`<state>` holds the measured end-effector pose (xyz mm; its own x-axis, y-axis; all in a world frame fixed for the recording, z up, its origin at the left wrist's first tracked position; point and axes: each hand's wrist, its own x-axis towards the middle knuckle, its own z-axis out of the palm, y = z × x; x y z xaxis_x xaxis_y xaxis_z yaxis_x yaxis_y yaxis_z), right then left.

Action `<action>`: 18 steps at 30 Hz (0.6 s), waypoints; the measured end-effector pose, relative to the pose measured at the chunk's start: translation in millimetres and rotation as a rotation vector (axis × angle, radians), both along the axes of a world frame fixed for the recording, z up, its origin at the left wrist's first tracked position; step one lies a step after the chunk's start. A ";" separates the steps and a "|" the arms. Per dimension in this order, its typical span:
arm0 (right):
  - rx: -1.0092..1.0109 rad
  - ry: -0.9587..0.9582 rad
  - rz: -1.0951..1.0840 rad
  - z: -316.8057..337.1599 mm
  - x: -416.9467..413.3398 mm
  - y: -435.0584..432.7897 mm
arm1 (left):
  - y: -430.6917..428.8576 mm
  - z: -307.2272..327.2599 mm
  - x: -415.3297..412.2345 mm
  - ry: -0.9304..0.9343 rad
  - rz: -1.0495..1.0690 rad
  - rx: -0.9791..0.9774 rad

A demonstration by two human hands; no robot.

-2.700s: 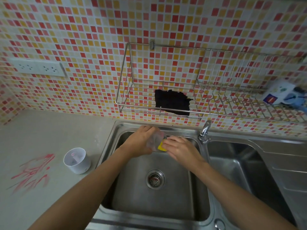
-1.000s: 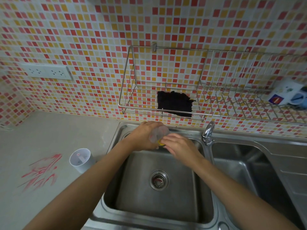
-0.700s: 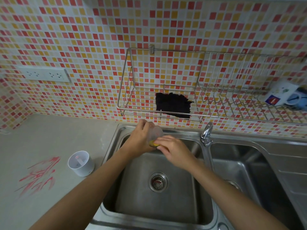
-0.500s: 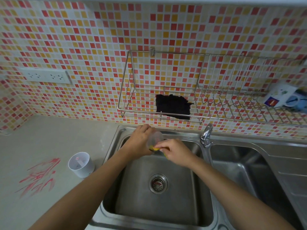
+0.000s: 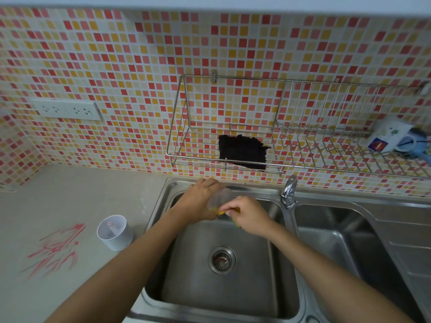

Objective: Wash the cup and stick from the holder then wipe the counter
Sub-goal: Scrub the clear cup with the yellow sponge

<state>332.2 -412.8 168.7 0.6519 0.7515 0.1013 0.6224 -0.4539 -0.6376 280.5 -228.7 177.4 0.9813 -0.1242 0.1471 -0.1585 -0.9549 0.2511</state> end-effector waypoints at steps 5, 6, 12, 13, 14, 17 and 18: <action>-0.208 -0.737 0.120 -17.4 10.5 -2.2 | -2.3 3.7 1.0 0.013 -0.004 -0.025; -0.167 -0.696 0.093 -20.0 6.0 -0.4 | -1.4 5.7 0.8 0.018 -0.008 -0.019; 0.076 0.130 -0.037 -5.8 -1.4 -3.7 | 7.3 9.5 -6.3 0.060 -0.009 -0.067; 0.042 -0.002 0.004 -4.5 3.0 -7.4 | 8.5 10.5 -6.0 0.056 -0.003 -0.082; 0.008 -0.176 0.065 -4.7 6.4 -9.8 | 9.3 12.2 -5.5 0.051 0.000 -0.092; -0.065 -0.532 0.182 -10.2 7.8 -9.6 | 9.6 18.5 -3.4 0.057 -0.018 -0.131; -0.067 -0.600 0.195 -10.8 6.0 -8.4 | 8.7 20.5 -3.4 0.060 -0.026 -0.146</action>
